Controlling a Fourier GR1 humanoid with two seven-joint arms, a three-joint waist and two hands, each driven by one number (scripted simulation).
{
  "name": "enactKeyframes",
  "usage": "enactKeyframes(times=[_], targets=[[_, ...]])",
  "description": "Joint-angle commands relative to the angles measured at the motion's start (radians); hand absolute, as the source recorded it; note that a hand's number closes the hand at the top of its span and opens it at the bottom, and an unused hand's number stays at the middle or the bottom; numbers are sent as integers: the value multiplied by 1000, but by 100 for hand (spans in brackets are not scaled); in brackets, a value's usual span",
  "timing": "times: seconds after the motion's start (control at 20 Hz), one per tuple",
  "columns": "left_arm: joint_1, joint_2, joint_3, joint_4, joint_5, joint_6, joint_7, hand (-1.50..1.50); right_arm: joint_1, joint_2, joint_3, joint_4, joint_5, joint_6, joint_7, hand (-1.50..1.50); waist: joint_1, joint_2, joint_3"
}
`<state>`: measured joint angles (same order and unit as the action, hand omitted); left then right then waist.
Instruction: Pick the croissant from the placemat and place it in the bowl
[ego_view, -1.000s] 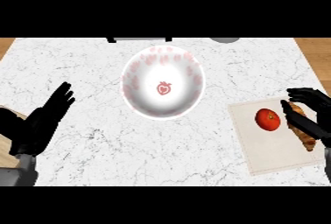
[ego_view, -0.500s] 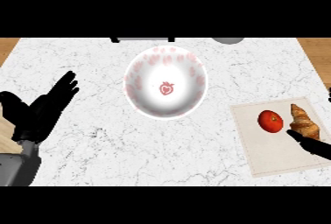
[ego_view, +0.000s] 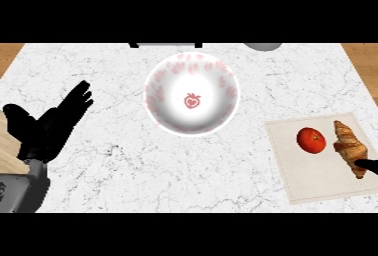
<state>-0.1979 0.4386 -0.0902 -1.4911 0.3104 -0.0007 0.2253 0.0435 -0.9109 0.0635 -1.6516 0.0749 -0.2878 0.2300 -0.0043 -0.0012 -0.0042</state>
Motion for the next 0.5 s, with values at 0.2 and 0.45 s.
enactKeyframes(times=[0.2, 0.45], targets=[[-54, 12, 22, -24, 7, -17, 69, 0, -208, -98, 105, -91, 11, 257, 433, -150, 26, 3, 3], [-68, -37, 14, 6, -20, -13, 52, 0, -314, -78, 138, -89, 8, 403, 577, -150, 16, 3, 3]])
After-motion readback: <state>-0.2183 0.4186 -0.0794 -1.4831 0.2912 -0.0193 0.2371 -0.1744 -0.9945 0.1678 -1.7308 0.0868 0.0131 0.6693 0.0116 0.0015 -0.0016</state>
